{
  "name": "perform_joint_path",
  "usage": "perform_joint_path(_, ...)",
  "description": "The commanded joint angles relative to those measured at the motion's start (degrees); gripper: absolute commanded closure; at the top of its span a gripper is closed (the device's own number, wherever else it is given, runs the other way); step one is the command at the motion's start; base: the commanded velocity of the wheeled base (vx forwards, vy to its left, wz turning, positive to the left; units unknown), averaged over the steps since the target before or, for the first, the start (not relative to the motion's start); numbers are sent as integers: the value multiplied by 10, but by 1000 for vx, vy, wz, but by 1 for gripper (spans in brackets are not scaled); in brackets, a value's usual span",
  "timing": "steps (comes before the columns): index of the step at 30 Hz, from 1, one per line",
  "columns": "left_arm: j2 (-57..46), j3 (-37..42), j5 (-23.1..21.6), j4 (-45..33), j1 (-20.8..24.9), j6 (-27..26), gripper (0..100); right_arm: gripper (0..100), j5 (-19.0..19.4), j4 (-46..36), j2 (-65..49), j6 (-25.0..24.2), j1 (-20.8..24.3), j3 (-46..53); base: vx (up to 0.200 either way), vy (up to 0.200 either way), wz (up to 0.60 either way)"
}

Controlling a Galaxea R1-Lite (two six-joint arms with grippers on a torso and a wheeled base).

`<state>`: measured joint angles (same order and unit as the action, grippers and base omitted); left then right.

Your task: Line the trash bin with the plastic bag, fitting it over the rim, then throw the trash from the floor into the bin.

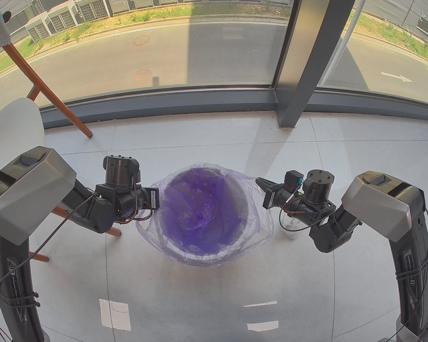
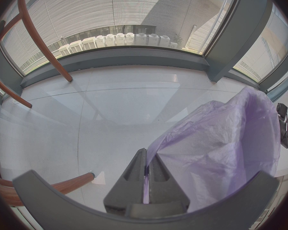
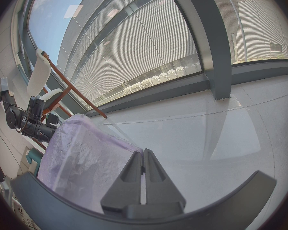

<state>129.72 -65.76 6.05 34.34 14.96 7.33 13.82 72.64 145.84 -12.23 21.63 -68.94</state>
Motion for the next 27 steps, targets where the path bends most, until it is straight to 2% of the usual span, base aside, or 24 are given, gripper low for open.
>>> perform_joint_path(1, 4, 12, 0, 23, -3, 1, 100, 100, 1, 25, 13, 0, 2, 36, 0, 0, 0)
perform_joint_path(4, 9, 13, 2, 50, -4, 1, 100, 100, 0, 47, 24, 0, 2, 40, 0, 0, 0)
perform_joint_path(12, 36, 7, 4, 63, -6, 2, 100, 100, 0, 50, 46, 1, 0, 31, 0, 0, 0)
perform_joint_path(22, 71, -10, 5, 88, -22, 11, 100, 100, -1, 51, 92, 4, -14, -45, 0, 0, 0)
perform_joint_path(27, 74, -12, 5, 87, -21, 33, 100, 100, -1, 48, 96, 4, -15, -60, 0, 0, 0)
